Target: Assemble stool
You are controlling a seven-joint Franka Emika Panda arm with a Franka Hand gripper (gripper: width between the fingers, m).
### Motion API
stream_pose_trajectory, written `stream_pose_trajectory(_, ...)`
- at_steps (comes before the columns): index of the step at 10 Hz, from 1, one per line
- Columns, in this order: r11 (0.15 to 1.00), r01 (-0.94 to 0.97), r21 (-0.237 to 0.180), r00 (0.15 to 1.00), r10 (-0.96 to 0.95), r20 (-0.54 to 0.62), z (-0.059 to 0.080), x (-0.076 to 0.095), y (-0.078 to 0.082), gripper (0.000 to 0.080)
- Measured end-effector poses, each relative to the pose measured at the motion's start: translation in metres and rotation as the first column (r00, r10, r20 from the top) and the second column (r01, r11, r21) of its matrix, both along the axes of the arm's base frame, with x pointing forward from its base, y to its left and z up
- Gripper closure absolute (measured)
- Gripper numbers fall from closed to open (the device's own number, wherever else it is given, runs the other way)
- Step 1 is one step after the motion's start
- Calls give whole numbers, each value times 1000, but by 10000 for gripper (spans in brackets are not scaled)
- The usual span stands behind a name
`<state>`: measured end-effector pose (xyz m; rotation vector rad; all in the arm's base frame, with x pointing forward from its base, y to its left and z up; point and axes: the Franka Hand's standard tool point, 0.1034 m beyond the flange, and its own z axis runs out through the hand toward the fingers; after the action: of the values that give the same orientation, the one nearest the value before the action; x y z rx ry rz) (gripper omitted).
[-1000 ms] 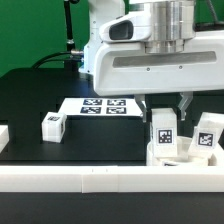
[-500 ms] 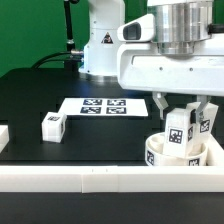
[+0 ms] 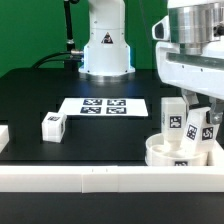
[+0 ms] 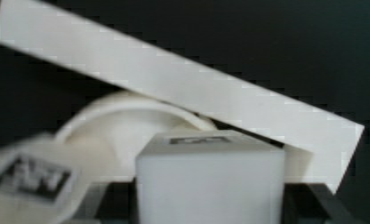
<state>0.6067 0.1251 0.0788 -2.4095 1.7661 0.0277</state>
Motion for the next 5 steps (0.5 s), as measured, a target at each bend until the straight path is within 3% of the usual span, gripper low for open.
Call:
stream_pose_trajectory(2,974,225,35,974,-224,-37,0,-1,6,462)
stream_pose_trajectory(5,890,453,49,890,-449,-84,-1,-2,9,462)
